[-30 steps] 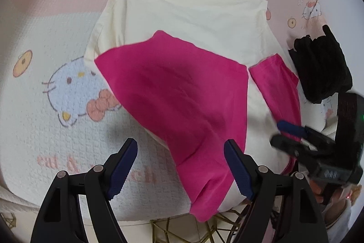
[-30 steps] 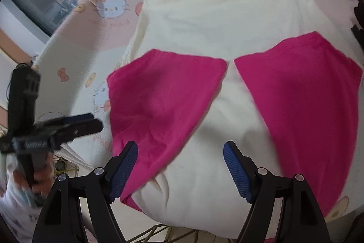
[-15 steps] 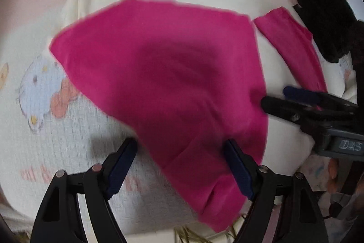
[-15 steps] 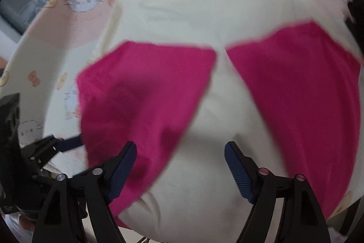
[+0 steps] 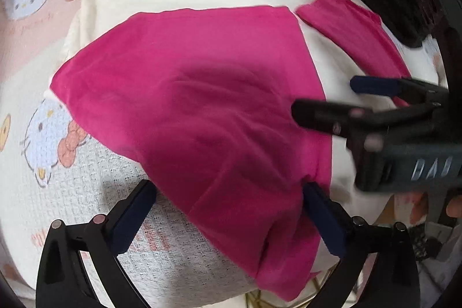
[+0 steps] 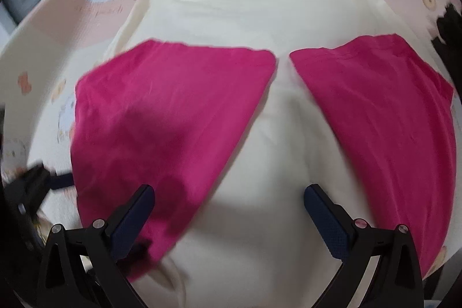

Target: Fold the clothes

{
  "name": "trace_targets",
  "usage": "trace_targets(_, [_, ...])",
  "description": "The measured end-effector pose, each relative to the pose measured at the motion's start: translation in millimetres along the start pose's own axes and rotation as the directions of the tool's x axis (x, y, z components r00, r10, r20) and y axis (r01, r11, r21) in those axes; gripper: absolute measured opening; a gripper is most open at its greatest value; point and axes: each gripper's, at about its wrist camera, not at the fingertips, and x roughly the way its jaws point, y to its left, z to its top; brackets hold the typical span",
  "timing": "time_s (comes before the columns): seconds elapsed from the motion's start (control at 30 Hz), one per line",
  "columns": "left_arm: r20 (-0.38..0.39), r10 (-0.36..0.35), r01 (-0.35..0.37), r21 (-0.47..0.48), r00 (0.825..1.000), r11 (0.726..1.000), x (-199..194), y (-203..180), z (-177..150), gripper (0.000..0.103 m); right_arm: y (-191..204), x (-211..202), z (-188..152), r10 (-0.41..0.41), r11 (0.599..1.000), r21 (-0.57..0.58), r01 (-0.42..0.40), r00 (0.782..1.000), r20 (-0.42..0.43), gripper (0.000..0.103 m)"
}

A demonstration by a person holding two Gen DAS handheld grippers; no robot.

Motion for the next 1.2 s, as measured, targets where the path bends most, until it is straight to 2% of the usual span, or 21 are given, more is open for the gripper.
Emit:
trace_targets(0.07, [-0.009, 0.019, -0.019, -0.021, 1.0, 1.0, 0, -1, 2, 0.103, -5, 0, 2, 0.027, 0.999, 0.037, -0.027, 1.0, 0.002, 0.103])
trace_targets(0.13, [-0.017, 0.046, -0.046, 0.002, 0.999, 0.999, 0, -5, 2, 0.103, -12, -1, 7, 0.052, 0.996, 0.077, -0.051, 0.999, -0.008, 0.103])
trace_targets(0.4, [0.067, 0.137, -0.144, 0.119, 0.988, 0.982, -21, -34, 0, 0.102, -39, -4, 19, 0.149, 0.963, 0.231, -0.138, 0.988, -0.032, 0.103])
trace_targets(0.5, [0.071, 0.163, -0.173, 0.158, 0.984, 0.972, -18, -46, -3, 0.102, -41, 1, 24, 0.245, 0.935, 0.271, -0.231, 0.969, -0.021, 0.103])
trace_targets(0.57, [0.061, 0.19, -0.198, 0.173, 0.98, 0.965, -12, -51, -6, 0.101, -51, -2, 23, 0.344, 0.892, 0.315, -0.324, 0.939, -0.008, 0.103])
trace_targets(0.63, [0.067, 0.211, -0.22, 0.187, 0.975, 0.957, -9, -54, -8, 0.095, -60, -8, 22, 0.393, 0.861, 0.345, -0.374, 0.919, 0.014, 0.103])
trace_targets(0.7, [0.075, 0.229, -0.239, 0.202, 0.971, 0.95, -7, -56, -11, 0.088, -61, -12, 22, 0.408, 0.85, 0.35, -0.393, 0.912, 0.033, 0.103])
trace_targets(0.77, [0.09, 0.224, -0.239, 0.216, 0.97, 0.947, -9, -58, -12, 0.069, -60, -14, 18, 0.437, 0.844, 0.338, -0.417, 0.899, 0.019, 0.103])
trace_targets(0.87, [0.095, 0.214, -0.23, 0.225, 0.972, 0.947, -12, -57, -12, 0.054, -49, -10, 17, 0.478, 0.83, 0.326, -0.453, 0.878, 0.003, 0.103])
trace_targets(0.93, [0.094, 0.207, -0.223, 0.219, 0.974, 0.95, -13, -54, -13, 0.051, -38, -4, 20, 0.491, 0.831, 0.31, -0.463, 0.871, -0.016, 0.103])
trace_targets(1.0, [0.094, 0.206, -0.221, 0.203, 0.974, 0.954, -15, -48, -14, 0.043, -31, -1, 19, 0.498, 0.831, 0.304, -0.466, 0.866, -0.036, 0.103])
trace_targets(1.13, [0.082, 0.184, -0.196, 0.169, 0.979, 0.966, -17, -34, -17, 0.042, -32, 12, 13, 0.58, 0.756, 0.395, -0.522, 0.813, -0.035, 0.103])
trace_targets(1.2, [0.073, 0.162, -0.172, 0.147, 0.984, 0.974, -17, -27, -19, 0.042, -33, 17, 13, 0.586, 0.742, 0.421, -0.522, 0.81, -0.028, 0.103])
